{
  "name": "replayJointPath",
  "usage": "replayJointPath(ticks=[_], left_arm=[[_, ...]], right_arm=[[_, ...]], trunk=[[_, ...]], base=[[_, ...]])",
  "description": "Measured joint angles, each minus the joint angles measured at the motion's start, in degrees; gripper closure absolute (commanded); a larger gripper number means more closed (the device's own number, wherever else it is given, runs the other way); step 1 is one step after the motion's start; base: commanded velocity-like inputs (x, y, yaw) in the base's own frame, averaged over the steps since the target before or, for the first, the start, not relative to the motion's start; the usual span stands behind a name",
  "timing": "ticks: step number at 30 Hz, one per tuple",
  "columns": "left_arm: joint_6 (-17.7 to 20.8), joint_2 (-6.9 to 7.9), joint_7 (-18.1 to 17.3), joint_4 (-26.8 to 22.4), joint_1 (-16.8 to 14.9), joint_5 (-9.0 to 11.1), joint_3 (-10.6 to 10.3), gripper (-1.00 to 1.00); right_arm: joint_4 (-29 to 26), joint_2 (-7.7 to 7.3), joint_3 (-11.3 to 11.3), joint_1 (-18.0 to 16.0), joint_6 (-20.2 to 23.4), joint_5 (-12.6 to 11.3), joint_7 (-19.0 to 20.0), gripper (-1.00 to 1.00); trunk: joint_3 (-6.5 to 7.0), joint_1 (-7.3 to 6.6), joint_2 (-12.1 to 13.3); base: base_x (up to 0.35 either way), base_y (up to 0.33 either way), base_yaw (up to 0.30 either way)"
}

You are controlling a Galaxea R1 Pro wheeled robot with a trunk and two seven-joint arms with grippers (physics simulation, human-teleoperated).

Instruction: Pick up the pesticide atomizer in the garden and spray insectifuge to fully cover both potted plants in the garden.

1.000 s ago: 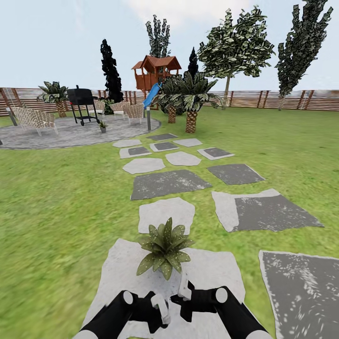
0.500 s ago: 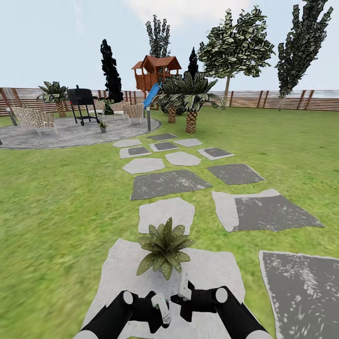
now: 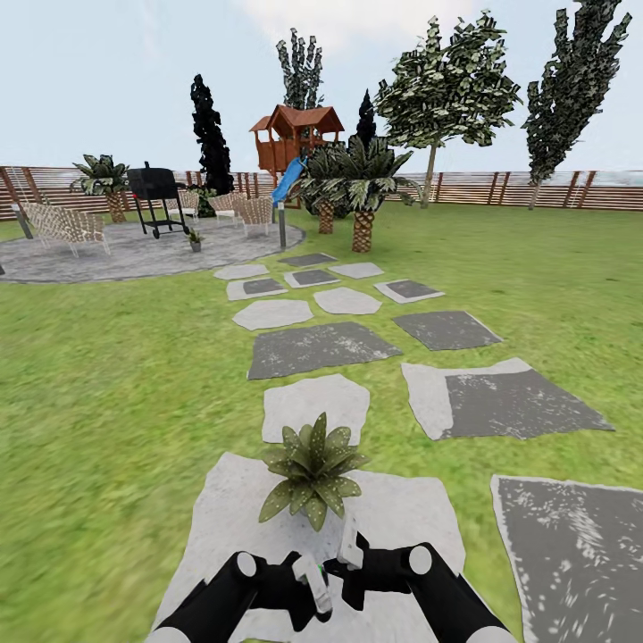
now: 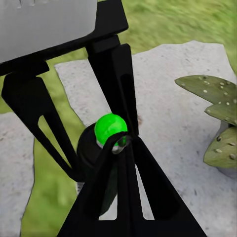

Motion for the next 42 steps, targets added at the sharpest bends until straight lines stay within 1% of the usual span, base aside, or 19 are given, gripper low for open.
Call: replayJointPath(ticks=[12,14,16,19,21,22,28,30,31,32,33,34,35,37,38,39,40,41,42], left_arm=[[-0.01,0.59,0.0,0.44,0.0,0.22,-0.17,1.0],[0.05,1.2,0.09,0.51,0.06,-0.11,-0.19,1.0],[0.07,3.15,0.8,0.54,0.33,-0.42,-0.2,1.0],[0.07,7.45,1.43,0.55,0.71,-0.53,-0.19,1.0],[0.07,9.56,1.41,0.62,0.83,-0.61,0.02,1.0],[0.08,10.92,1.43,0.69,0.86,-0.68,0.02,1.0],[0.0,16.51,1.77,0.86,0.89,-0.52,0.22,1.0],[-0.01,18.12,2.17,0.88,0.88,-0.33,0.31,1.0],[0.04,19.27,3.01,0.96,0.93,-0.17,0.42,1.0],[0.06,19.83,4.98,1.43,1.01,0.7,0.98,1.0],[0.02,19.84,6.68,2.12,1.04,1.44,1.68,1.0],[-0.78,19.69,10.67,4.17,1.07,3.01,3.54,1.0],[-3.0,19.52,14.47,6.68,1.1,4.93,5.78,1.0],[-8.34,19.38,17.25,10.63,1.11,8.97,9.34,1.0],[-10.69,19.4,18.29,12.93,1.13,12.82,11.7,1.0],[-11.62,19.42,19.5,14.24,1.13,16.1,13.39,1.0],[-12.18,19.43,21.35,15.34,1.15,19.25,14.65,1.0],[-12.9,19.42,23.73,16.37,1.16,21.94,15.37,1.0],[-15.17,19.21,28.13,18.27,1.18,24.81,15.93,1.0]], right_arm=[[0.0,0.0,0.02,0.0,0.0,0.02,0.0,1.0],[0.0,0.0,-0.01,0.0,0.0,0.04,0.0,1.0],[0.05,0.0,-0.01,0.0,0.0,0.07,0.0,1.0],[0.08,0.0,-0.02,0.0,0.0,0.08,0.0,1.0],[0.09,-0.05,-0.01,0.0,0.0,0.15,0.0,1.0],[0.09,-0.09,-0.06,0.0,-0.01,0.17,-0.01,-1.0],[0.31,-0.67,-0.13,0.0,-0.01,0.14,-0.1,-1.0],[0.39,-0.85,-0.33,0.0,-0.05,0.15,-0.29,-1.0],[0.41,-1.63,-0.7,0.02,-0.06,0.04,-1.4,-1.0],[0.67,-2.81,-1.66,0.07,-0.04,-0.12,-4.79,-1.0],[1.26,-3.42,-2.37,0.13,-0.02,-0.21,-7.41,-1.0],[4.31,-3.99,-3.87,0.21,-0.01,-0.24,-12.81,-1.0],[8.95,-4.47,-5.48,0.27,-0.1,-0.24,-19.55,-1.0],[16.61,-5.81,-8.23,0.28,-0.46,-0.22,-32.25,-1.0],[21.59,-6.32,-9.45,0.34,-1.69,-0.5,-40.79,-1.0],[24.98,-6.5,-9.93,0.35,-3.67,-1.43,-46.65,-1.0],[27.45,-6.59,-10.28,0.42,-6.32,-3.05,-51.5,-1.0],[29.25,-6.63,-10.42,0.64,-9.29,-4.71,-56.0,-1.0],[30.92,-6.61,-10.58,1.55,-13.65,-8.79,-61.13,-1.0]], trunk=[[0.0,0.0,0.0],[0.0,0.0,0.0],[0.0,0.0,0.0],[0.0,0.0,0.0],[0.0,0.0,0.0],[0.0,0.0,0.0],[0.0,0.0,0.0],[0.0,0.0,0.0],[0.0,0.0,0.0],[0.0,0.0,0.0],[0.0,0.0,0.0],[-0.01,0.0,0.0],[-0.01,0.01,0.0],[-0.01,0.0,0.0],[-0.02,0.0,0.0],[-0.01,0.0,0.0],[-0.01,0.0,0.0],[-0.01,0.0,0.0],[-0.01,0.0,0.0]], base=[[0.0,0.0,0.0],[0.0,0.0,0.0],[0.0,0.0,0.0],[0.0,0.0,0.0],[0.0,0.0,0.0],[0.0,0.0,0.0],[0.0,0.0,0.0],[0.0,0.0,0.0],[0.0,0.0,0.0],[0.0,0.0,0.0],[0.0,0.0,0.0],[0.0,0.0,0.0],[0.0,0.0,0.0],[0.0,0.0,0.0],[0.0,0.0,0.0],[0.0,0.0,0.0],[0.0,0.0,0.0],[0.0,0.0,0.0],[0.0,0.0,0.0]])
